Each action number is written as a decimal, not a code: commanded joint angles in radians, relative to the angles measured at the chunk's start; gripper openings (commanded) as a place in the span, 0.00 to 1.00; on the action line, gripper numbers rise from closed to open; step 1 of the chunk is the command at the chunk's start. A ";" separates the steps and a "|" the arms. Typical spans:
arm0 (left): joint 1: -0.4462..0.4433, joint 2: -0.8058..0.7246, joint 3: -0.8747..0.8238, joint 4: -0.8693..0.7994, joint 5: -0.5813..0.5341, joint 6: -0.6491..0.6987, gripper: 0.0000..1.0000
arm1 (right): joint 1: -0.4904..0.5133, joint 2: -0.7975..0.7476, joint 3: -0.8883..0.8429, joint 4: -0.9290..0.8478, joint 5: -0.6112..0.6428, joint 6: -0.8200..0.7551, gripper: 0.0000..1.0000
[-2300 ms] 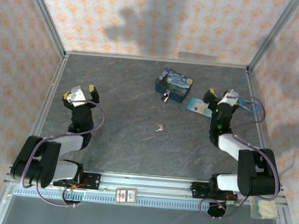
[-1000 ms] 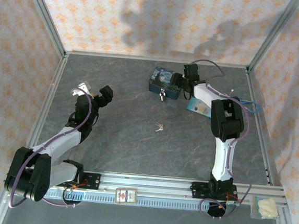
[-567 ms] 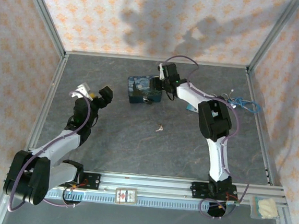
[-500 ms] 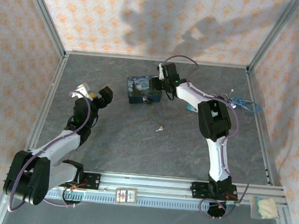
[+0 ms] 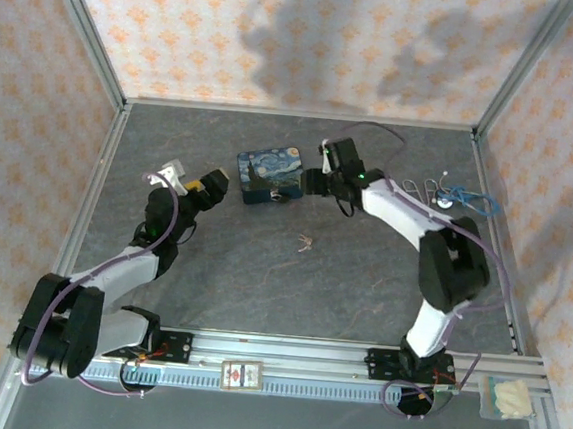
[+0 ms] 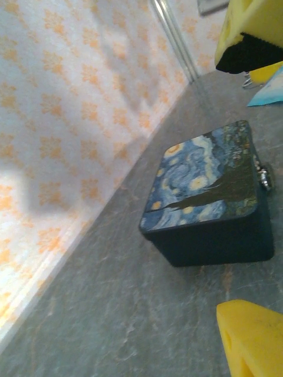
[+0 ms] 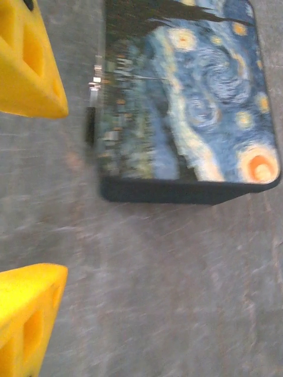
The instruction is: Unlock a padlock with a key
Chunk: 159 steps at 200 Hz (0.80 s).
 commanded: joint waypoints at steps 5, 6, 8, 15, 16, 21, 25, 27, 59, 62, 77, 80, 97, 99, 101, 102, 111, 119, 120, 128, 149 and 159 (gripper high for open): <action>-0.048 0.040 0.010 0.084 0.016 -0.034 0.99 | 0.041 -0.083 -0.144 -0.084 0.060 0.098 0.63; -0.050 0.042 0.011 0.084 0.013 -0.034 0.99 | 0.044 -0.087 -0.149 -0.084 0.062 0.101 0.63; -0.055 0.045 0.014 0.084 0.010 -0.035 0.99 | 0.049 -0.091 -0.161 -0.087 0.066 0.104 0.63; -0.066 0.054 0.021 0.085 -0.003 -0.036 0.99 | 0.068 -0.106 -0.192 -0.094 0.085 0.118 0.63; -0.068 0.055 0.022 0.085 -0.006 -0.036 0.99 | 0.072 -0.108 -0.197 -0.095 0.087 0.120 0.63; -0.076 0.061 0.026 0.088 -0.017 -0.038 0.99 | 0.086 -0.115 -0.215 -0.102 0.100 0.130 0.63; -0.081 0.064 0.028 0.091 -0.025 -0.040 0.99 | 0.098 -0.121 -0.228 -0.104 0.110 0.139 0.63; -0.084 0.066 0.029 0.092 -0.028 -0.041 0.99 | 0.105 -0.122 -0.234 -0.106 0.113 0.143 0.62; -0.102 0.099 0.037 0.121 -0.053 -0.066 0.99 | 0.171 -0.095 -0.256 -0.104 0.109 0.192 0.61; -0.103 0.101 0.038 0.123 -0.052 -0.068 0.99 | 0.177 -0.089 -0.253 -0.104 0.112 0.193 0.61; -0.105 0.111 0.043 0.121 -0.047 -0.070 0.99 | 0.202 -0.051 -0.232 -0.113 0.131 0.195 0.60; -0.106 0.111 0.043 0.120 -0.047 -0.069 0.99 | 0.207 -0.043 -0.227 -0.115 0.136 0.194 0.60; -0.107 0.112 0.038 0.116 -0.054 -0.067 0.99 | 0.225 0.001 -0.200 -0.126 0.149 0.188 0.57; -0.107 0.112 0.037 0.116 -0.056 -0.065 0.99 | 0.226 0.007 -0.197 -0.126 0.149 0.188 0.57; -0.107 0.111 0.036 0.117 -0.057 -0.065 0.99 | 0.227 0.013 -0.194 -0.127 0.149 0.187 0.57; -0.107 0.111 0.036 0.117 -0.057 -0.065 0.99 | 0.227 0.015 -0.193 -0.126 0.149 0.186 0.57; -0.107 0.111 0.031 0.116 -0.062 -0.063 0.99 | 0.230 0.038 -0.177 -0.131 0.151 0.188 0.55; -0.106 0.108 0.029 0.114 -0.063 -0.062 0.99 | 0.234 0.057 -0.166 -0.135 0.162 0.191 0.54; -0.107 0.108 0.029 0.114 -0.064 -0.062 0.99 | 0.235 0.059 -0.165 -0.136 0.164 0.193 0.54; -0.107 0.106 0.028 0.113 -0.064 -0.059 0.99 | 0.238 0.071 -0.155 -0.138 0.175 0.196 0.51; -0.107 0.099 0.022 0.109 -0.067 -0.052 0.99 | 0.241 0.089 -0.145 -0.137 0.189 0.202 0.45; -0.107 0.097 0.020 0.111 -0.071 -0.050 0.99 | 0.241 0.096 -0.143 -0.139 0.198 0.206 0.40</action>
